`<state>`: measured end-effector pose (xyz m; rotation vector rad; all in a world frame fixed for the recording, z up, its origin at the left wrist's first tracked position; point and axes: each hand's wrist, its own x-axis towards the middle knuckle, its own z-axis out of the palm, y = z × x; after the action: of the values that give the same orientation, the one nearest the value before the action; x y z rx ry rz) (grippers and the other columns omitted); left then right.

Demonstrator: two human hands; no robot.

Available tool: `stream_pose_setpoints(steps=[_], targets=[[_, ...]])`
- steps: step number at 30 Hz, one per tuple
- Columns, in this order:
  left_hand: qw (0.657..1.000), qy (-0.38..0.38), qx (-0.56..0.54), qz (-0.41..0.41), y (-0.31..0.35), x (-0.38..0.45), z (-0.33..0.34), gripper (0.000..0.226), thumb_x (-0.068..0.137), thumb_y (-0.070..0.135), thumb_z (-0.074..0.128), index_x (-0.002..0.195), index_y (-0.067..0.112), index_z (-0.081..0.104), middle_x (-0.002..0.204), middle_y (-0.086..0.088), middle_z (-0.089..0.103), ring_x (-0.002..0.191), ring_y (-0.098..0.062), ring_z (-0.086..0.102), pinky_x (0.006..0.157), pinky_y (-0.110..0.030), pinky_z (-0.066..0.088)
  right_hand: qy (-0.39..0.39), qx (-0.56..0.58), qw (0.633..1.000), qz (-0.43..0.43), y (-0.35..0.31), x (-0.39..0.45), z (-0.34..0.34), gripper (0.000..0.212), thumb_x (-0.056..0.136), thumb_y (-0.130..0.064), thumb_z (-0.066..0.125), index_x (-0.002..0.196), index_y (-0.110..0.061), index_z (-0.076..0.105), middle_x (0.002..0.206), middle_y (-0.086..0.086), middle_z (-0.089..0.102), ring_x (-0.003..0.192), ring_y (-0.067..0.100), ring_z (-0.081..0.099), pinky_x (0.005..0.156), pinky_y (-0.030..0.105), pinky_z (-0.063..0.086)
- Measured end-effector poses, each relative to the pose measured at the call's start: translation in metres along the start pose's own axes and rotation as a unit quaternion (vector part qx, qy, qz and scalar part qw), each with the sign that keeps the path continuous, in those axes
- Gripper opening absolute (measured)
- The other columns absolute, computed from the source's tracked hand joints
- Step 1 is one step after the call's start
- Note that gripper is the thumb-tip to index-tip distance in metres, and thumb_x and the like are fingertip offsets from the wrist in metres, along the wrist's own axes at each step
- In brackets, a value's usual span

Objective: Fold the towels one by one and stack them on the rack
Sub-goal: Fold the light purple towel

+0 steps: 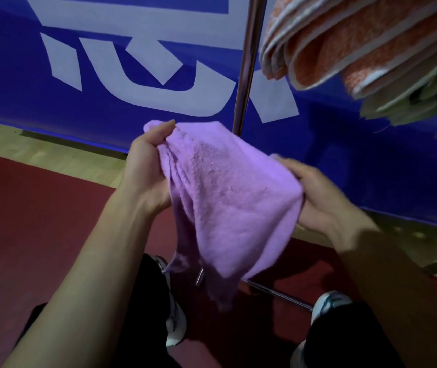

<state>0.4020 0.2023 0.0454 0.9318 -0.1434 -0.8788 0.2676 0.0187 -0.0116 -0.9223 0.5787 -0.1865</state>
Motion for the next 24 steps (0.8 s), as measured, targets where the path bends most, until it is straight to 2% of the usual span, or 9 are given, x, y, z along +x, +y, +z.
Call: stream_pose_setpoints(steps=[3,7,8,10,12,14,18,20,24], targets=[[0.997,0.060,0.003,-0.045,0.001,0.008,-0.008,0.051,0.108,0.026,0.048,0.068,0.007,0.073,0.067,-0.007,0.070,0.065,-0.019,0.075,0.062,-0.031,0.063,0.112,-0.054,0.992,-0.029,0.013,-0.003,-0.012,0.046,0.103,-0.028,0.044,0.124,0.010,0.060,0.092,0.019,0.062,0.112,0.038,0.065,0.087,0.036,0.047],[0.990,0.107,0.090,-0.027,-0.007,0.018,-0.015,0.026,0.108,0.022,0.049,0.086,0.010,0.059,0.075,-0.006,0.066,0.065,-0.015,0.073,0.062,-0.026,0.061,0.074,-0.151,0.985,0.041,0.017,-0.007,-0.020,0.025,0.104,-0.028,0.058,0.116,-0.007,0.064,0.077,0.006,0.074,0.068,0.015,0.070,0.067,0.027,0.058],[0.965,0.135,0.226,0.007,-0.009,0.021,-0.019,0.025,0.109,0.024,0.049,0.090,0.010,0.058,0.076,-0.007,0.063,0.062,-0.016,0.071,0.059,-0.025,0.057,0.126,-0.159,0.979,0.014,0.008,-0.002,-0.024,0.022,0.102,-0.021,0.062,0.122,-0.012,0.062,0.080,0.005,0.072,0.069,0.015,0.068,0.069,0.030,0.057],[0.838,0.184,0.509,0.068,-0.014,0.025,-0.033,0.035,0.110,0.030,0.045,0.089,0.006,0.059,0.079,-0.019,0.065,0.074,-0.034,0.069,0.063,-0.031,0.047,0.147,-0.186,0.967,-0.088,-0.011,-0.003,-0.033,0.027,0.100,-0.018,0.063,0.126,-0.024,0.064,0.087,0.003,0.070,0.074,0.015,0.066,0.068,0.029,0.055],[0.772,0.202,0.598,0.080,-0.014,0.024,-0.046,0.033,0.107,0.023,0.046,0.086,0.004,0.064,0.097,-0.033,0.068,0.098,-0.046,0.067,0.070,-0.038,0.041,0.191,-0.404,0.882,-0.152,-0.023,-0.008,-0.041,0.020,0.098,-0.027,0.063,0.116,-0.034,0.071,0.097,-0.005,0.071,0.085,0.013,0.066,0.073,0.026,0.051],[0.774,0.202,0.599,0.044,-0.011,0.024,-0.059,0.032,0.106,0.022,0.048,0.098,0.004,0.072,0.104,-0.034,0.069,0.103,-0.045,0.067,0.071,-0.037,0.038,0.246,-0.535,0.791,-0.162,-0.028,-0.007,-0.055,0.015,0.094,-0.035,0.065,0.104,-0.033,0.076,0.103,-0.008,0.072,0.096,0.013,0.065,0.083,0.028,0.050],[0.744,0.178,0.644,0.008,-0.006,0.026,-0.067,0.038,0.108,0.030,0.050,0.090,0.004,0.072,0.103,-0.032,0.070,0.100,-0.043,0.068,0.072,-0.035,0.037,0.281,-0.501,0.809,-0.123,-0.040,-0.008,-0.061,0.018,0.092,-0.041,0.069,0.098,-0.025,0.076,0.092,-0.002,0.072,0.089,0.018,0.067,0.075,0.027,0.048],[0.742,0.197,0.641,0.019,-0.006,0.028,-0.067,0.030,0.107,0.025,0.052,0.119,0.004,0.069,0.113,-0.029,0.070,0.103,-0.039,0.067,0.071,-0.030,0.040,0.289,-0.495,0.809,-0.125,-0.046,-0.010,-0.062,0.022,0.095,-0.044,0.067,0.096,-0.023,0.075,0.088,-0.004,0.069,0.079,0.011,0.063,0.067,0.023,0.044],[0.756,0.210,0.618,0.054,-0.007,0.027,-0.067,0.045,0.105,0.016,0.052,0.149,0.008,0.046,0.082,-0.008,0.057,0.058,-0.018,0.055,0.035,-0.014,0.041,0.273,-0.550,0.784,-0.088,-0.050,-0.018,-0.061,0.051,0.100,-0.062,0.048,0.082,-0.023,0.077,0.083,-0.008,0.072,0.078,0.013,0.062,0.076,0.032,0.041]])
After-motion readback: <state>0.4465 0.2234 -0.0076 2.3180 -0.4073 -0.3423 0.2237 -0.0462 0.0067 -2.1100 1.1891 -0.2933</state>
